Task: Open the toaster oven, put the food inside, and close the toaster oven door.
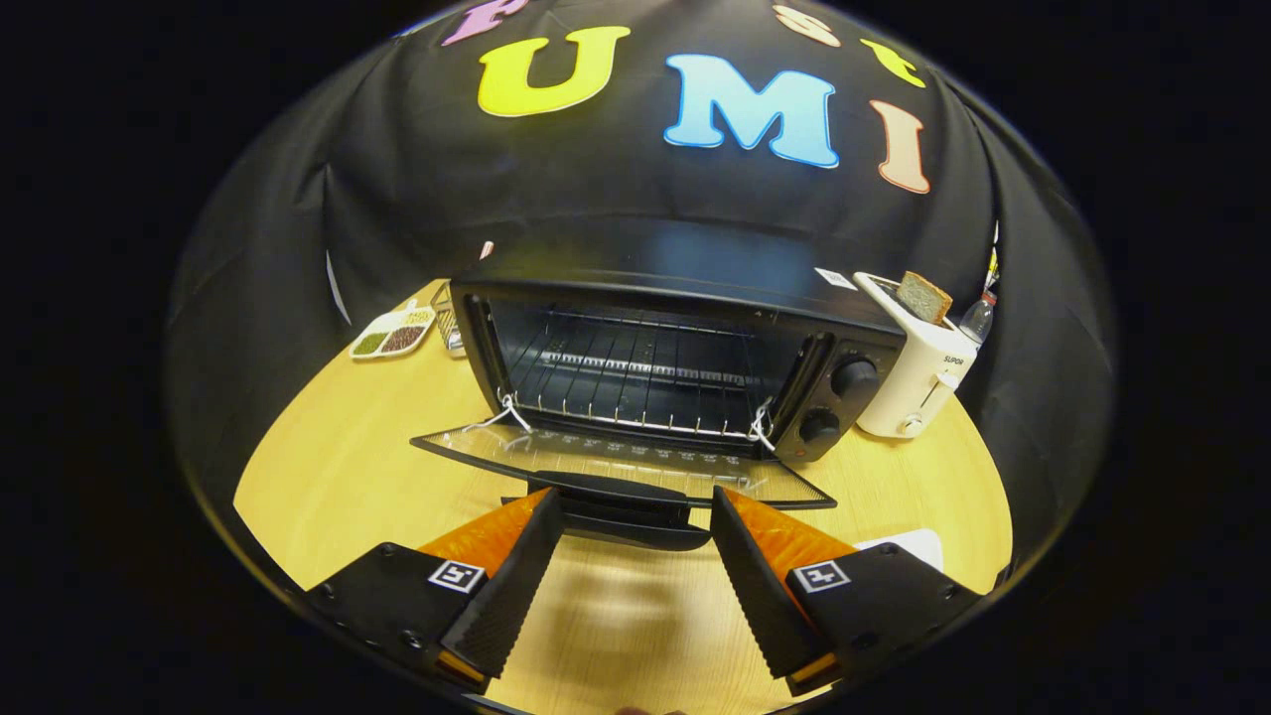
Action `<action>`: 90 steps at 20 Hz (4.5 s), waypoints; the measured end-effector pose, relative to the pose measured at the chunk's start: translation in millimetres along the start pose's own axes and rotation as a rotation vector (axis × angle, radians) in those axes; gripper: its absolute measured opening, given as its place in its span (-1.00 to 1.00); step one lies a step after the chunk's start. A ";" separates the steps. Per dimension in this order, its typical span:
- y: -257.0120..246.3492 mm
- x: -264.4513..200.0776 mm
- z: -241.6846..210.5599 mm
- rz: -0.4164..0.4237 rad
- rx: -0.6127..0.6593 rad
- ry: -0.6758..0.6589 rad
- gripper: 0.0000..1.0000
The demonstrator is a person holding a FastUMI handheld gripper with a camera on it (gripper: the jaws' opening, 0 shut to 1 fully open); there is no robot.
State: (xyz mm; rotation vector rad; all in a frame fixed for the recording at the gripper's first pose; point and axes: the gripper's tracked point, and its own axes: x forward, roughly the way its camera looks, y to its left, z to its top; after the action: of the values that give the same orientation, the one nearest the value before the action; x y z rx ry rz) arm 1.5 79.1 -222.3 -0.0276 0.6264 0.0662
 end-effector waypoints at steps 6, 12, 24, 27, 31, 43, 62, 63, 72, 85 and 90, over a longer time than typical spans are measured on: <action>-8.9 -0.1 -50.8 0.019 -0.024 0.100 0.94; -68.7 -51.9 -53.2 -0.015 -0.054 0.079 0.94; -233.5 -71.9 -70.6 -0.063 0.115 0.191 0.94; -268.0 -57.6 -88.6 -0.039 0.116 0.251 0.94; -301.2 -38.5 -113.6 -0.011 0.115 0.335 0.94; -313.3 -4.9 -171.4 0.092 0.156 0.565 0.72; -302.9 -15.0 -178.6 0.273 0.539 0.691 -0.97; -300.2 -17.8 -177.5 0.286 0.587 0.683 -0.97; -294.5 -62.3 -157.1 0.314 0.870 0.554 -0.97; -185.9 -149.1 -128.3 0.350 1.100 0.341 -0.97; -121.1 -158.6 -112.6 0.392 1.099 0.346 -0.97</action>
State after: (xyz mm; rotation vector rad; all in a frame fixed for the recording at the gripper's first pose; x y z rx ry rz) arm -184.0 -55.3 -219.7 1.1686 0.9385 0.0889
